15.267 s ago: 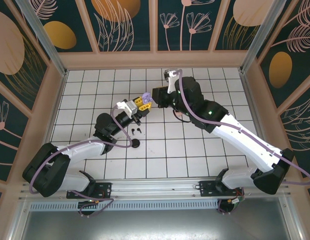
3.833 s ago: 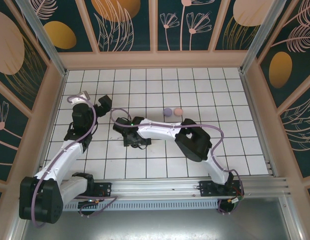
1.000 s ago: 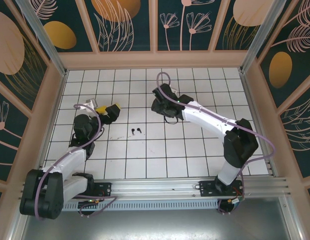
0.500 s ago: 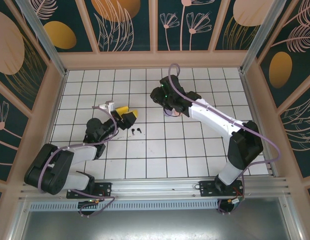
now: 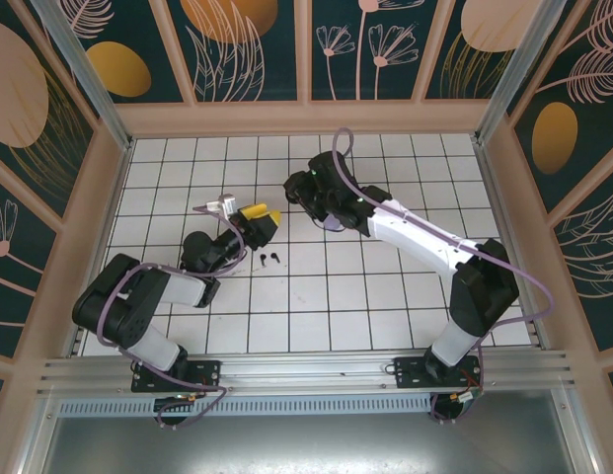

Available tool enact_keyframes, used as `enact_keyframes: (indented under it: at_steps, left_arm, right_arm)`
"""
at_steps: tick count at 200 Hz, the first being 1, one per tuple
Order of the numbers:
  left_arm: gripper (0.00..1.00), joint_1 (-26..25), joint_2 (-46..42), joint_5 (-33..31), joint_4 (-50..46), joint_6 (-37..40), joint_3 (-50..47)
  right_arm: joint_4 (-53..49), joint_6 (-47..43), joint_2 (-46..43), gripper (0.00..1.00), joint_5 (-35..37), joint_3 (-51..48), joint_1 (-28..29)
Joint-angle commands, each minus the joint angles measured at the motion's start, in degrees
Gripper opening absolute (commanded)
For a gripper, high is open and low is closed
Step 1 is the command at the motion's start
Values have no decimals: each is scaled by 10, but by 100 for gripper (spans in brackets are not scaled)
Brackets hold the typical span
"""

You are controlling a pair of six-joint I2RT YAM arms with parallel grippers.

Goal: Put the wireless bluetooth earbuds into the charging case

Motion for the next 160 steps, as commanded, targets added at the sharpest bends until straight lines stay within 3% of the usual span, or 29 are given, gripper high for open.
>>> enact_keyframes:
  at_steps: [1,160]
  left_arm:
    - [78,-6,21,-4,57,-16,27]
    - [52,-17,101,-10,79,-34,90]
  right_arm:
    - [15,15,8,45,4,22,12]
    - [17,13,28,45,5,46,35]
